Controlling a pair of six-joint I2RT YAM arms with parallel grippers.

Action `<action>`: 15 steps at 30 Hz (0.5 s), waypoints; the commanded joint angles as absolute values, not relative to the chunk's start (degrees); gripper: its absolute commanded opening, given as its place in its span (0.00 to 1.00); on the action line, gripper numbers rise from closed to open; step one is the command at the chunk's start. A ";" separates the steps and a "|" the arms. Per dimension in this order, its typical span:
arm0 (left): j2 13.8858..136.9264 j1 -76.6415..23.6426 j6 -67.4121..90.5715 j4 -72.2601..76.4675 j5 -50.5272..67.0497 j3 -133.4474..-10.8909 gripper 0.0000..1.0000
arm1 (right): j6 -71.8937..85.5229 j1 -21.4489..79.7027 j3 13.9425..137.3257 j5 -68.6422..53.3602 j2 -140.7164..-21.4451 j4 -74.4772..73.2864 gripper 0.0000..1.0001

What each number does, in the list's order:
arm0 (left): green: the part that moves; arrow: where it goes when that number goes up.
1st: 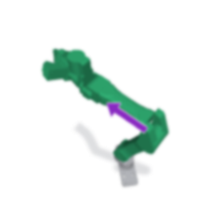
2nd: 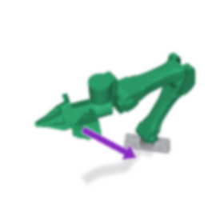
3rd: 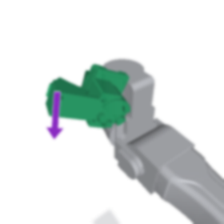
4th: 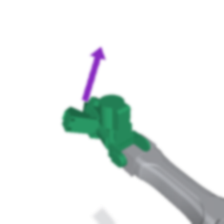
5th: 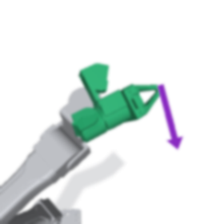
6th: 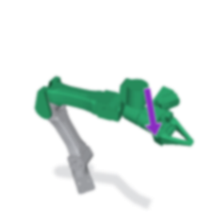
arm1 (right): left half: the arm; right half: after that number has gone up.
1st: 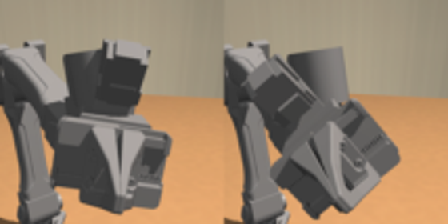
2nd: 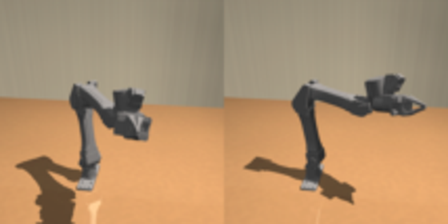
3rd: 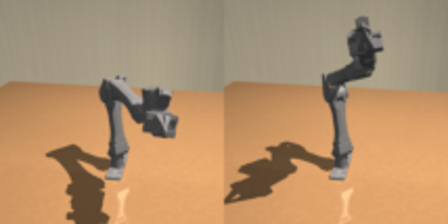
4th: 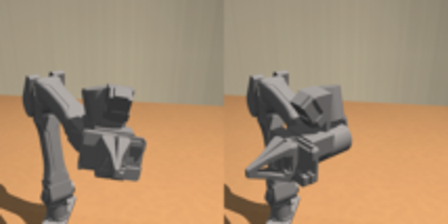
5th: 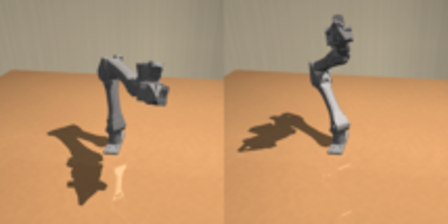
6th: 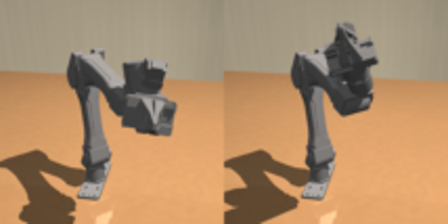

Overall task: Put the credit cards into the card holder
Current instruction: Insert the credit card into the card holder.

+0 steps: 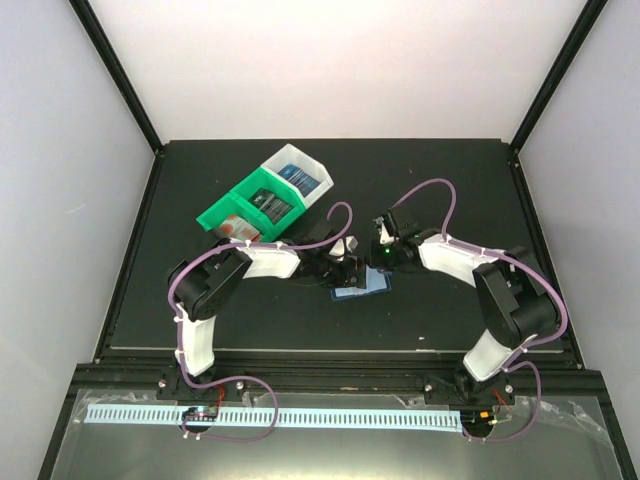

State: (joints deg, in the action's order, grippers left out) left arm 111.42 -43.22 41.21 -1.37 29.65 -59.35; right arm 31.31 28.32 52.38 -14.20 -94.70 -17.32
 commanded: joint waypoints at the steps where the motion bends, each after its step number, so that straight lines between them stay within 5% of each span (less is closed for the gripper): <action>1: 111.68 -42.98 42.27 -5.69 24.77 -58.27 0.02 | 31.41 28.73 50.24 -11.08 -94.08 -20.04 0.16; 15: 112.07 -42.80 42.19 -5.78 25.74 -58.80 0.05 | 26.90 30.85 54.05 -10.43 -100.72 -23.28 0.13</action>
State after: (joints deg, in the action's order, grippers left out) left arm 111.37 -43.20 42.48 -1.54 29.56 -59.35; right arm 28.97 29.52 52.75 -13.02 -98.35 -20.67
